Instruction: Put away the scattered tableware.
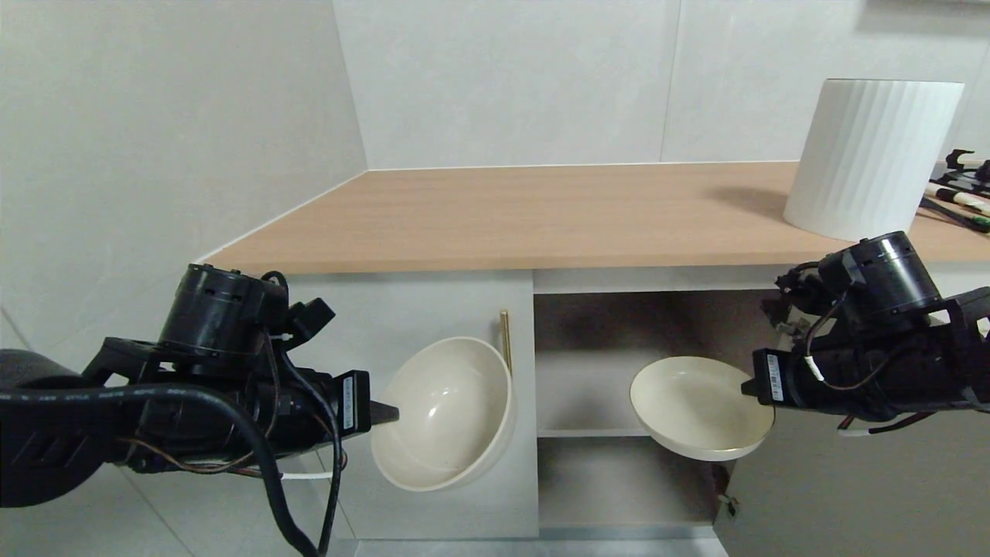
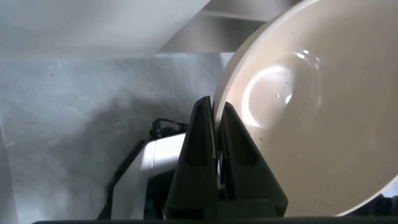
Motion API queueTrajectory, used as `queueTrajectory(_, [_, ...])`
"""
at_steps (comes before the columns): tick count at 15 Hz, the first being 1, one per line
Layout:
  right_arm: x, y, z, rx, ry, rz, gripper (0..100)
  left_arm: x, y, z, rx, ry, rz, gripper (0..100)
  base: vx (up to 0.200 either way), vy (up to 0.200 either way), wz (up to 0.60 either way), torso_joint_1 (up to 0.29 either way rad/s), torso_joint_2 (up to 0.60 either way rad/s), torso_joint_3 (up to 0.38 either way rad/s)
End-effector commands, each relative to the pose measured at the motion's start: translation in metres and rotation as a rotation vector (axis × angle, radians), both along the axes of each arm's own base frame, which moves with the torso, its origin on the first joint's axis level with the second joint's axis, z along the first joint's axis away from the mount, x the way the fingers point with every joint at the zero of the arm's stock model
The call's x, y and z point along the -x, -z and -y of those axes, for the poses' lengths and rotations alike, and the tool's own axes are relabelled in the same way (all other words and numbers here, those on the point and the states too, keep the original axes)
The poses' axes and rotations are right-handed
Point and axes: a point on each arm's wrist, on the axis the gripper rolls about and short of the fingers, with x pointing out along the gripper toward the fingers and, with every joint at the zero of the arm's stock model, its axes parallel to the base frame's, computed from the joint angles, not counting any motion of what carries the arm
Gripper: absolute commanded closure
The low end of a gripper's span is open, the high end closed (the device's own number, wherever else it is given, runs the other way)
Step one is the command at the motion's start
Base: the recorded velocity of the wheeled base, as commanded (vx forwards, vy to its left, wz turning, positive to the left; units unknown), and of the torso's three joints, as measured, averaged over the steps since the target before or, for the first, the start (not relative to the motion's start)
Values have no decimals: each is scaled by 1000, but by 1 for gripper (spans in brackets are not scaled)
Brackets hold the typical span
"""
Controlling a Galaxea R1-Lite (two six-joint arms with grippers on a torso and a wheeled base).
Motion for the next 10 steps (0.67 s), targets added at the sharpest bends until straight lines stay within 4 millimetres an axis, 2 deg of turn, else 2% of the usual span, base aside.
queueTrajectory(1, [0, 0, 1, 0, 1, -3, 100, 0, 1, 0, -1, 0, -3, 100, 0, 0, 0, -115, 442, 344])
queueTrajectory(3, [-1, 0, 2, 1, 6, -2, 100, -1, 1, 0, -1, 0, -4, 100, 0, 0, 0, -39, 298, 222])
queueTrajectory(8, [-3, 3, 1, 15, -5, -10, 100, -1, 2, 0, -4, 0, -5, 100, 0, 0, 0, -12, 35, 18])
queueTrajectory(10, [-9, 12, -1, 34, -15, -35, 100, -4, 3, 2, -5, 1, -9, 100, 0, 0, 0, 0, 0, 0])
